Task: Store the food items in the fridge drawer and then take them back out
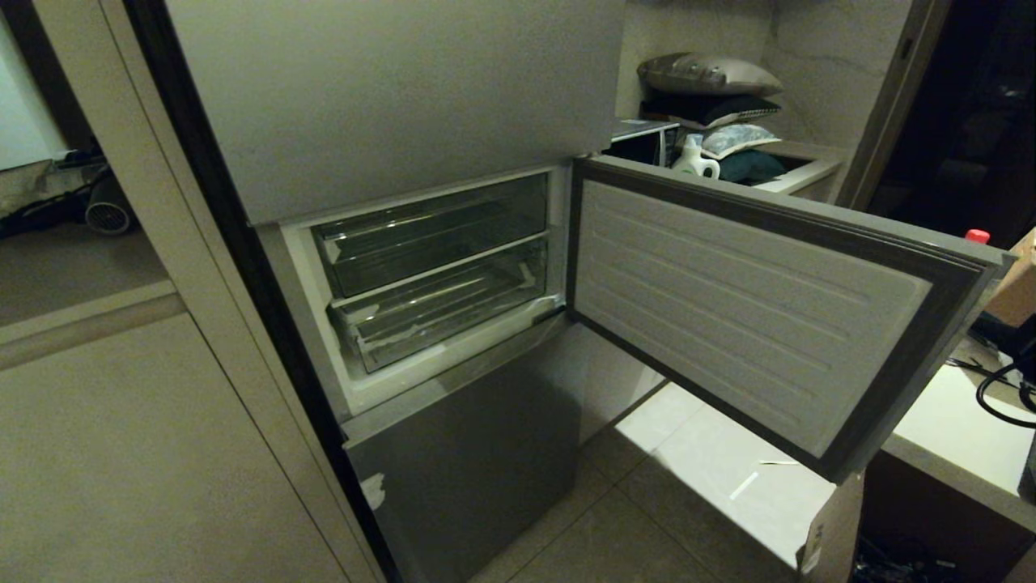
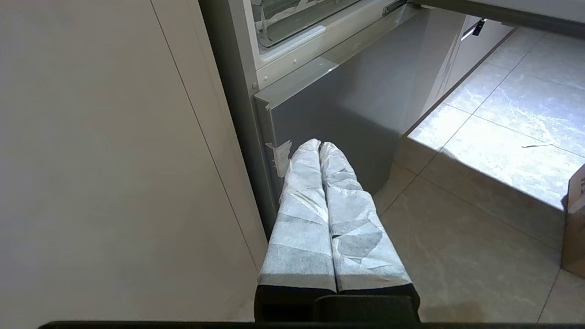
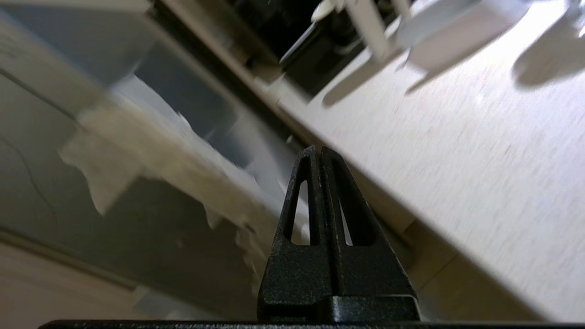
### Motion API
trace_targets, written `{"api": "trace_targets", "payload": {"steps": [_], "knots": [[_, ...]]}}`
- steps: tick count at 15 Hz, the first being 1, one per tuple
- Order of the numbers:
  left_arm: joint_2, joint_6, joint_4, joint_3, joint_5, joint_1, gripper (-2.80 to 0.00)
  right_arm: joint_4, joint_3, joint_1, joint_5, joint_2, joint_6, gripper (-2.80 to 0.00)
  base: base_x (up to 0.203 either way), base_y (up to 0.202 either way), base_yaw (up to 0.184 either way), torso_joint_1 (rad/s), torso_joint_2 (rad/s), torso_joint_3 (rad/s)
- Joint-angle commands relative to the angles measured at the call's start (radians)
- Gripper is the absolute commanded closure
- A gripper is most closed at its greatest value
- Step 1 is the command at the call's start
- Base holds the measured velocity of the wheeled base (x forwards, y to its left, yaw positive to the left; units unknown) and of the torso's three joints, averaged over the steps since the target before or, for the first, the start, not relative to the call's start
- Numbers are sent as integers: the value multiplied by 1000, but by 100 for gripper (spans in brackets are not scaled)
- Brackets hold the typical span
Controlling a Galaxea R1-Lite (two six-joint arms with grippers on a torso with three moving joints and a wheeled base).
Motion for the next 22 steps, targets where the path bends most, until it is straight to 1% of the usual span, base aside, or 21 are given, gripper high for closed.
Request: {"api": "trace_targets", "payload": {"steps": [1, 3, 5, 7, 9, 11, 14, 15, 16, 17, 18, 20, 21, 22], "knots": [[2, 1, 1, 0, 0, 0, 0, -9, 98, 0, 42, -66, 2, 0, 0, 0, 0, 0, 0, 0], [2, 1, 1, 0, 0, 0, 0, -10, 164, 1, 114, -123, 2, 0, 0, 0, 0, 0, 0, 0], [2, 1, 1, 0, 0, 1, 0, -10, 192, 34, 122, -152, 1, 0, 0, 0, 0, 0, 0, 0], [2, 1, 1, 0, 0, 0, 0, -10, 253, 79, 122, -200, 0, 0, 0, 0, 0, 0, 0, 0], [2, 1, 1, 0, 0, 0, 0, -10, 320, 139, 122, -251, -2, 0, 0, 0, 0, 0, 0, 0], [2, 1, 1, 0, 0, 0, 0, -10, 358, 218, 121, -288, -15, 0, 0, 0, 0, 0, 0, 0], [2, 1, 1, 0, 0, -1, 0, -9, 371, 374, 103, -310, -39, 0, 0, 0, 0, 0, 0, 0], [2, 1, 1, 0, 0, 1, 0, -9, 370, 435, 74, -312, -41, 0, 0, 0, 0, 0, 0, 0], [2, 1, 1, 0, 0, -1, 0, -8, 366, 504, 23, -312, -42, 0, 0, 0, 0, 0, 0, 0], [2, 1, 1, 0, 0, 0, 0, -8, 357, 588, -49, -308, -44, 0, 0, 0, 0, 0, 0, 0], [2, 1, 1, 0, 0, 0, 0, -8, 337, 682, -136, -294, -49, 0, 0, 0, 0, 0, 0, 0], [2, 1, 1, 0, 0, -1, 0, -8, 247, 863, -334, -215, -68, 0, 0, 0, 0, 0, 0, 0], [2, 1, 1, 0, 0, 1, 0, -8, 176, 937, -421, -148, -84, 0, 0, 0, 0, 0, 0, 0], [2, 1, 1, 0, 0, 1, 0, -8, 97, 998, -484, -84, -101, 0, 0, 0, 0, 0, 0, 0]]}}
